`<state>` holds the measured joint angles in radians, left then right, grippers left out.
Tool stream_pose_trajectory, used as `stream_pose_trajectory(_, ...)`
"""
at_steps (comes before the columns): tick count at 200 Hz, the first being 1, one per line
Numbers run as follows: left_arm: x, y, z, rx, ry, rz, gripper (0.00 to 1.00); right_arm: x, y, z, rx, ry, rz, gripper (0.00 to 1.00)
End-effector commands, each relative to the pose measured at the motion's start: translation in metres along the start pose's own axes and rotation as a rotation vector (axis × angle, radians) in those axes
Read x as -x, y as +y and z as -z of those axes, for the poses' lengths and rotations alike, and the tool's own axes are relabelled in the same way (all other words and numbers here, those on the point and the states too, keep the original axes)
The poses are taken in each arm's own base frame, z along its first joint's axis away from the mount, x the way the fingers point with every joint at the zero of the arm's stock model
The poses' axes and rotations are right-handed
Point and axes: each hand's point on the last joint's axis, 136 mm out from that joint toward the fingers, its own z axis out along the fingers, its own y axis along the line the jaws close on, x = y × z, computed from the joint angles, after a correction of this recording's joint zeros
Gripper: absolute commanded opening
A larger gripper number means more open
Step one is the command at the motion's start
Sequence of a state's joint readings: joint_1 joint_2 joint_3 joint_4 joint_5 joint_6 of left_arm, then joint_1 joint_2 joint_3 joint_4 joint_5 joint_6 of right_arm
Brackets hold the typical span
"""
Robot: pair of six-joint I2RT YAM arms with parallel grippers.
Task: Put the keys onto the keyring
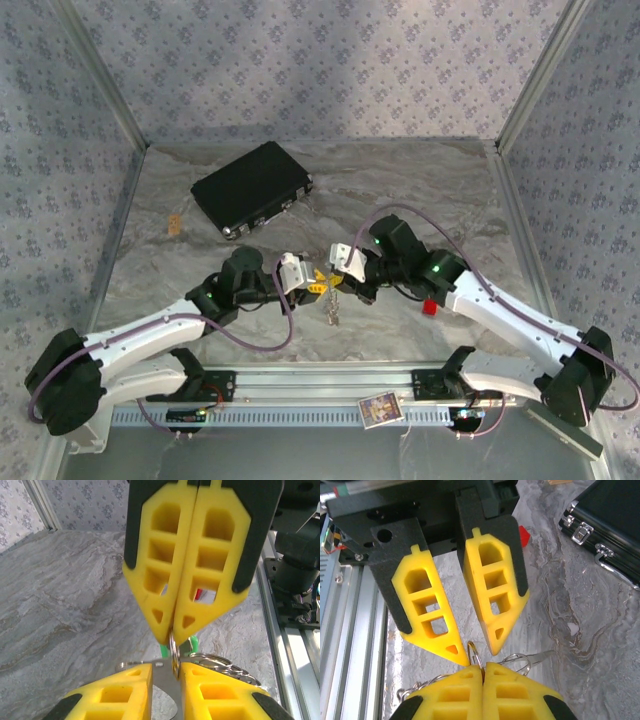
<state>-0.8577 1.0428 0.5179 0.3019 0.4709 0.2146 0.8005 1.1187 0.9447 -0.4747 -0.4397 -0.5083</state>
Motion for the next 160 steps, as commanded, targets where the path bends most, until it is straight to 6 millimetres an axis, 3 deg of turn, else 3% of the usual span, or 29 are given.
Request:
stream_pose_trajectory(1, 0.013, 0.001, -0.002, -0.009, -0.017, -0.027, 0.21, 0.004, 0.001, 0.003, 0.002, 0.039, 0.050, 0.00)
stream_pose_trajectory(33, 0.012, 0.001, -0.003, -0.015, -0.016, -0.026, 0.19, 0.009, 0.006, -0.002, 0.016, 0.052, 0.074, 0.00)
stream_pose_trajectory(86, 0.011, 0.000, -0.004, -0.020, -0.019, -0.019, 0.00, 0.012, 0.009, -0.008, 0.033, 0.045, 0.082, 0.00)
stream_pose_trajectory(112, 0.011, -0.001, -0.002, -0.019, -0.023, -0.022, 0.00, 0.013, 0.010, -0.006, 0.036, 0.028, 0.069, 0.00)
stream_pose_trajectory(135, 0.011, -0.001, -0.001, -0.012, -0.041, -0.019, 0.00, 0.013, 0.004, 0.002, 0.018, -0.048, -0.002, 0.26)
stream_pose_trajectory(160, 0.012, -0.002, 0.001, -0.007, -0.075, -0.014, 0.00, 0.010, 0.001, 0.008, 0.036, -0.156, -0.106, 0.34)
